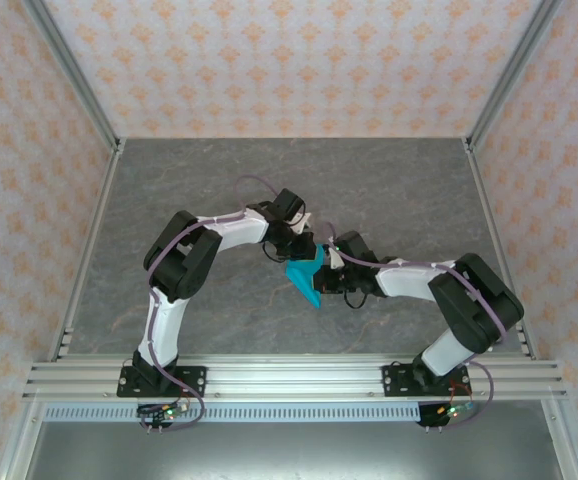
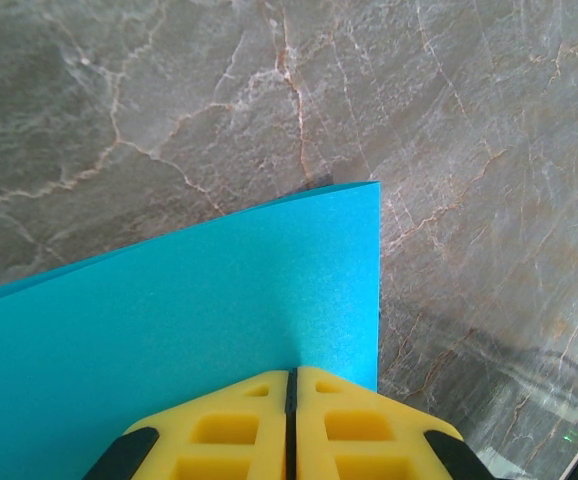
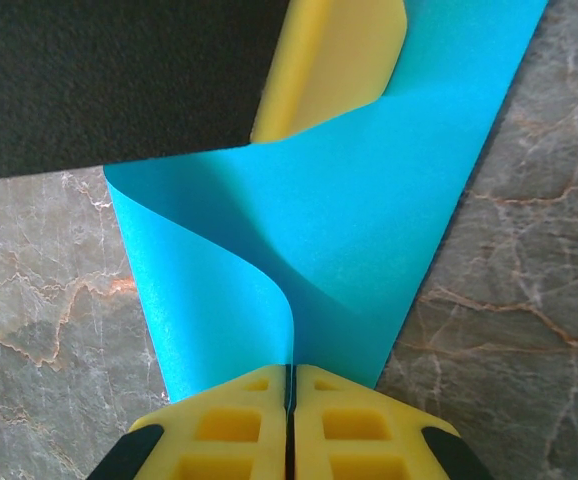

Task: Fold a paper plane with a square sheet of paper (fold left side to right side)
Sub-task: Third fold the triangle at the center of the table.

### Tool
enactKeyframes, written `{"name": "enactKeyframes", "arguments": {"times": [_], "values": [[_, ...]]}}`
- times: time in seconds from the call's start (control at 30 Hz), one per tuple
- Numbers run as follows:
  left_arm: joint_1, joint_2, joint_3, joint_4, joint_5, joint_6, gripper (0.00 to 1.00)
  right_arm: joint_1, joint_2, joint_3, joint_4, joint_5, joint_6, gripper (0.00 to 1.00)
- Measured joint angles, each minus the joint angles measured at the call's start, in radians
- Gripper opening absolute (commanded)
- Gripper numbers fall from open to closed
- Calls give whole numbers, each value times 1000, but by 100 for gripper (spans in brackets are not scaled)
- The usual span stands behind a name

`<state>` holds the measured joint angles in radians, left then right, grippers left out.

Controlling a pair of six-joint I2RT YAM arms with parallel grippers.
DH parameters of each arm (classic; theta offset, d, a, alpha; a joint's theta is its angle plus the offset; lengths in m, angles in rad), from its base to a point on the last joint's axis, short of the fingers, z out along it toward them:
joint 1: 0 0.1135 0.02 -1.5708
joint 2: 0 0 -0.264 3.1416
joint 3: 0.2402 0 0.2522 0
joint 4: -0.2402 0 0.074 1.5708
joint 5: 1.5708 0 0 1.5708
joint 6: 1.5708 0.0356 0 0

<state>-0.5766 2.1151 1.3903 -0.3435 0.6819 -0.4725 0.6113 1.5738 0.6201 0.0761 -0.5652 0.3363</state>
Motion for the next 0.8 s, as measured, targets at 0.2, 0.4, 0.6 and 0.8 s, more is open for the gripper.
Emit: {"name": "enactKeyframes", "arguments": {"times": [0.2,0.4,0.6,0.8], "values": [[0,0,0,1,1,0,9,2,-5,0,-5,0,0,8],[0,0,-3,6,2,0,9,5,-21,0,-16,1,0,8],[0,0,-4,10,4,0,9,6,-21,0,-16,9,0,8],[0,0,-5,12,10,0,9,6,-21,2,-18,19,-5,8]]}}
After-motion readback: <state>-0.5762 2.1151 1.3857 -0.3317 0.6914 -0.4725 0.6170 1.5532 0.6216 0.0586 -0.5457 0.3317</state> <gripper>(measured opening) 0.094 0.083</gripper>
